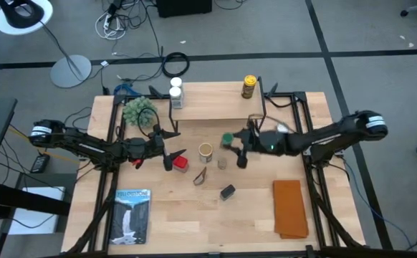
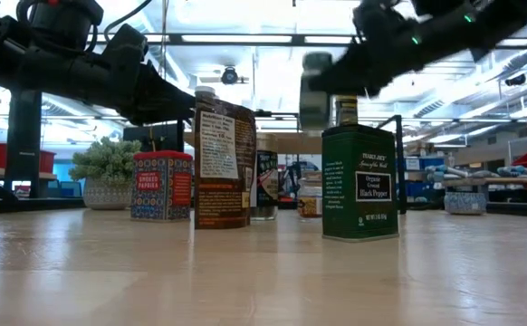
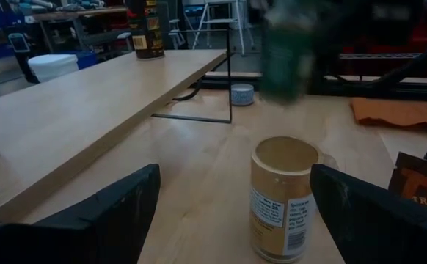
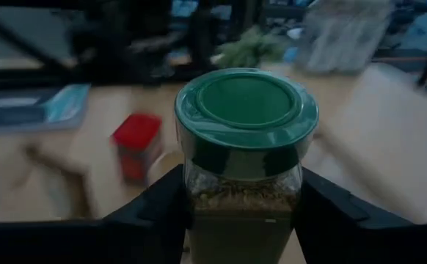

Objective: Shelf spices
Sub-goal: Put the green seasoning bottle on the shelf

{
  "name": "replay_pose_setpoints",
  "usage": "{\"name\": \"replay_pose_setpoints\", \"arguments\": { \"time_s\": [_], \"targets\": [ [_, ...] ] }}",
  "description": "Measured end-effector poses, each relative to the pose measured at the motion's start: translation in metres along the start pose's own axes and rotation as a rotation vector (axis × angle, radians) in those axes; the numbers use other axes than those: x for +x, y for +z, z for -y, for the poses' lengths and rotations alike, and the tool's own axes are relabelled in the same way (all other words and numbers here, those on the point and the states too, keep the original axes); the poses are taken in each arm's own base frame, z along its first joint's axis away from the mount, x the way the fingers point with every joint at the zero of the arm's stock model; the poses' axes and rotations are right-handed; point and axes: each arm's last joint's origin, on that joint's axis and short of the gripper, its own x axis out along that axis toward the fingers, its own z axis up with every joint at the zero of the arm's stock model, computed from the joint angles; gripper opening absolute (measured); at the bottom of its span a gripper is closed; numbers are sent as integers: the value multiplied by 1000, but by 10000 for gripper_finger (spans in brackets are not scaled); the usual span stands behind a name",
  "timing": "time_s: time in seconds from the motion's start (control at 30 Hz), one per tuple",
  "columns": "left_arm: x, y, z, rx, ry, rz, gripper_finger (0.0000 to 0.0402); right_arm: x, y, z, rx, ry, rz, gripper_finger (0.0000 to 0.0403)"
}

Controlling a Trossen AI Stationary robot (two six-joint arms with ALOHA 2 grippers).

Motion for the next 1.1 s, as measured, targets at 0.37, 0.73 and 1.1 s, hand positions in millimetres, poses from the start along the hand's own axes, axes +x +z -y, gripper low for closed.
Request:
{"name": "replay_pose_setpoints", "arguments": {
  "time_s": [0.37,0.73,1.1],
  "targets": [
    [0,1,0,0,0,13,357,46,104,90,-134,120,15,192],
    [0,1,0,1,0,9,357,152,120,158,-174,167,-33,192],
    [0,1,0,3,0,5,357,184,99,206,-96,218,-108,192]
  ]
}}
